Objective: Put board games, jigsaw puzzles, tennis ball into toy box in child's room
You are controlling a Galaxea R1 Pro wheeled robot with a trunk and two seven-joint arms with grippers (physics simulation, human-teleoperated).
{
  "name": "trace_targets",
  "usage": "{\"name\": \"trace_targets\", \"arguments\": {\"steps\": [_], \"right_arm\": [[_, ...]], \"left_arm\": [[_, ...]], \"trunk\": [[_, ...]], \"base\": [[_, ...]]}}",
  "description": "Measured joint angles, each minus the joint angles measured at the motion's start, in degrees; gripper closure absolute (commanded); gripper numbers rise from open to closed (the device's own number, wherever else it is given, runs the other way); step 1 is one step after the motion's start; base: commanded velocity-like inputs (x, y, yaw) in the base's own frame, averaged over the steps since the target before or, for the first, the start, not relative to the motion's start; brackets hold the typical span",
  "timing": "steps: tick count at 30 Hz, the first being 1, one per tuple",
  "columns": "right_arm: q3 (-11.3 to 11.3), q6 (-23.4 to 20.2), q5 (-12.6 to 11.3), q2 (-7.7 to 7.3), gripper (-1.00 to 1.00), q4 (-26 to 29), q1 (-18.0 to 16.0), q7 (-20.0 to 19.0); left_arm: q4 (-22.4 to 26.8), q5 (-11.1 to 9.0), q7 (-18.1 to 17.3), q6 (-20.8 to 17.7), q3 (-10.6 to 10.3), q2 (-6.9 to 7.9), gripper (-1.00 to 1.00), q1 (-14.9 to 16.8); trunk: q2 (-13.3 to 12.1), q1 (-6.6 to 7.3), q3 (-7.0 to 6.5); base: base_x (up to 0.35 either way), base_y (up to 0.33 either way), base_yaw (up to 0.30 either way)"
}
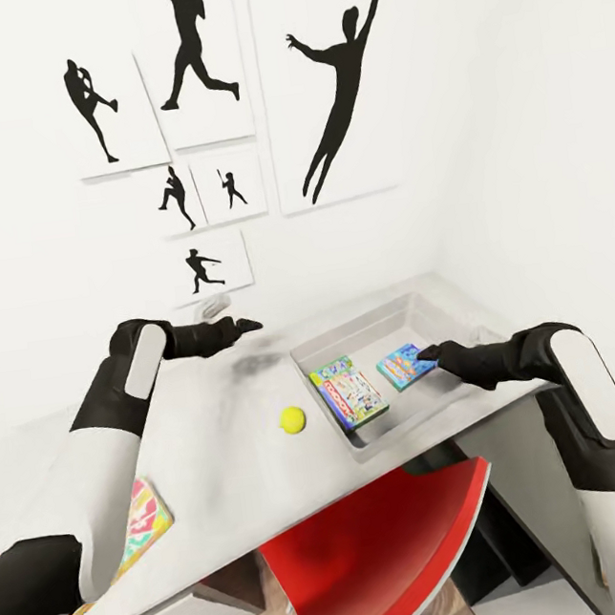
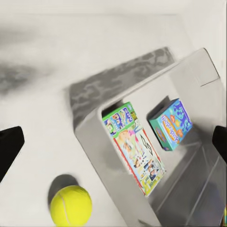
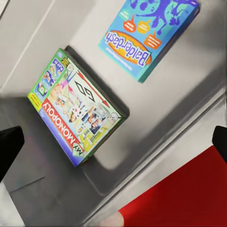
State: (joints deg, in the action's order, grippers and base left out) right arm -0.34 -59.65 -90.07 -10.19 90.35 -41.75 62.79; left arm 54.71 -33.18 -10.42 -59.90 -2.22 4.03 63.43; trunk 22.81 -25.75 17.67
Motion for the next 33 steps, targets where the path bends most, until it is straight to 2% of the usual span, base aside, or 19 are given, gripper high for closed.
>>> {"name": "trace_targets", "arguments": {"steps": [1, 3, 4, 5, 6, 7, 8, 9, 10, 11, 12, 14, 15, 17, 18, 20, 21, 27, 33], "right_arm": [[-0.06, 0.0, -0.71, -0.49, -1.0, 0.01, 0.01, -0.03], [-0.51, 0.0, -3.15, -2.13, -1.0, 0.06, 0.07, -0.64], [-1.15, -0.01, -5.21, -3.45, -1.0, 0.06, 0.43, -2.08], [-1.51, -0.02, -6.32, -4.15, -1.0, 0.08, 0.74, -3.08], [-2.24, -0.03, -8.29, -5.47, -1.0, 0.09, 1.68, -5.57], [-2.63, -0.05, -9.2, -6.16, -1.0, 0.08, 2.29, -7.11], [-3.44, -0.09, -10.54, -7.47, -1.0, 0.09, 3.62, -10.53], [-3.87, -0.11, -11.09, -8.17, -1.0, 0.08, 4.38, -12.55], [-4.76, -0.15, -11.76, -9.46, -1.0, 0.07, 5.9, -16.73], [-5.22, -0.16, -12.07, -10.1, -1.0, 0.07, 6.74, -19.11], [-5.93, -0.18, -12.35, -11.24, -1.0, 0.06, 8.34, -23.82], [-6.45, -0.2, -12.4, -12.28, -1.0, 0.06, 10.05, -28.79], [-6.76, -0.2, -12.33, -13.08, -1.0, 0.06, 11.71, -33.42], [-7.01, -0.2, -12.26, -13.68, -1.0, 0.04, 13.4, -37.97], [-7.16, -0.2, -12.2, -14.06, -1.0, 0.01, 14.88, -41.84], [-7.34, -0.2, -12.13, -14.39, -1.0, -0.02, 16.31, -45.2], [-7.64, -0.19, -12.07, -14.68, -1.0, -0.06, 17.65, -47.84], [-9.08, -0.18, -11.96, -15.13, -1.0, -0.11, 23.02, -55.19], [-10.53, -0.12, -11.09, -15.21, -1.0, -0.08, 27.13, -62.74]], "left_arm": [[0.04, -0.31, -1.35, -0.01, 0.0, 0.94, -1.0, -0.02], [0.13, -1.29, -5.36, -0.02, 0.05, 3.77, -1.0, -0.16], [0.17, -1.83, -8.04, 0.0, 0.05, 5.84, -1.0, -0.43], [0.18, -2.31, -9.36, -0.03, 0.04, 6.99, -1.0, -0.62], [0.2, -2.85, -11.74, 0.0, 0.04, 8.99, -1.0, -1.02], [0.21, -3.37, -12.94, -0.03, 0.03, 10.03, -1.0, -1.26], [0.22, -4.03, -15.22, 0.0, 0.03, 11.77, -1.0, -1.84], [0.22, -4.56, -16.42, -0.02, 0.04, 12.68, -1.0, -2.19], [0.23, -5.26, -18.75, 0.01, 0.05, 14.26, -1.0, -2.89], [0.23, -5.72, -19.98, -0.01, 0.04, 15.07, -1.0, -3.28], [0.24, -6.26, -22.42, 0.03, 0.04, 16.54, -1.0, -4.06], [0.26, -6.73, -25.04, 0.03, 0.03, 17.98, -1.0, -4.94], [0.32, -6.91, -27.73, 0.06, 0.03, 19.18, -1.0, -5.82], [0.36, -7.06, -30.66, 0.09, 0.04, 20.26, -1.0, -6.79], [0.38, -7.08, -33.53, 0.11, 0.07, 21.16, -1.0, -7.81], [0.4, -7.15, -36.47, 0.1, 0.1, 22.08, -1.0, -8.99], [0.44, -7.13, -39.28, 0.11, 0.11, 23.0, -1.0, -10.22], [0.56, -7.03, -50.25, 0.14, 0.16, 26.42, -1.0, -15.49], [0.82, -6.79, -58.03, 0.33, 0.24, 29.35, -1.0, -20.08]], "trunk": [[0.0, 0.0, -0.09], [0.0, 0.0, -0.26], [0.0, 0.0, -0.35], [0.0, 0.0, -0.44], [0.0, 0.0, -0.53], [0.0, 0.0, -0.62], [0.0, 0.0, -0.71], [0.0, 0.0, -0.8], [0.0, 0.0, -0.88], [0.0, 0.0, -0.98], [0.0, 0.0, -1.06], [0.0, 0.0, -1.25], [0.0, 0.01, -1.33], [0.0, 0.0, -1.51], [0.0, 0.01, -1.6], [0.0, 0.0, -1.78], [0.0, 0.01, -1.87], [0.0, 0.01, -2.41], [0.0, 0.0, -2.95]], "base": [[0.0, 0.0, 0.0], [0.0, 0.0, 0.0], [0.0, 0.0, 0.0], [0.0, 0.0, 0.0], [0.0, 0.0, 0.0], [0.0, 0.0, 0.0], [0.0, 0.0, 0.0], [0.0, 0.0, 0.0], [0.0, 0.0, 0.0], [0.0, 0.0, 0.0], [0.0, 0.0, 0.0], [0.0, 0.0, 0.0], [0.0, 0.0, 0.0], [0.0, 0.0, 0.0], [0.0, 0.0, 0.0], [0.0, 0.0, 0.0], [0.0, 0.0, 0.0], [0.0, 0.0, 0.0], [0.0, 0.0, 0.0]]}}
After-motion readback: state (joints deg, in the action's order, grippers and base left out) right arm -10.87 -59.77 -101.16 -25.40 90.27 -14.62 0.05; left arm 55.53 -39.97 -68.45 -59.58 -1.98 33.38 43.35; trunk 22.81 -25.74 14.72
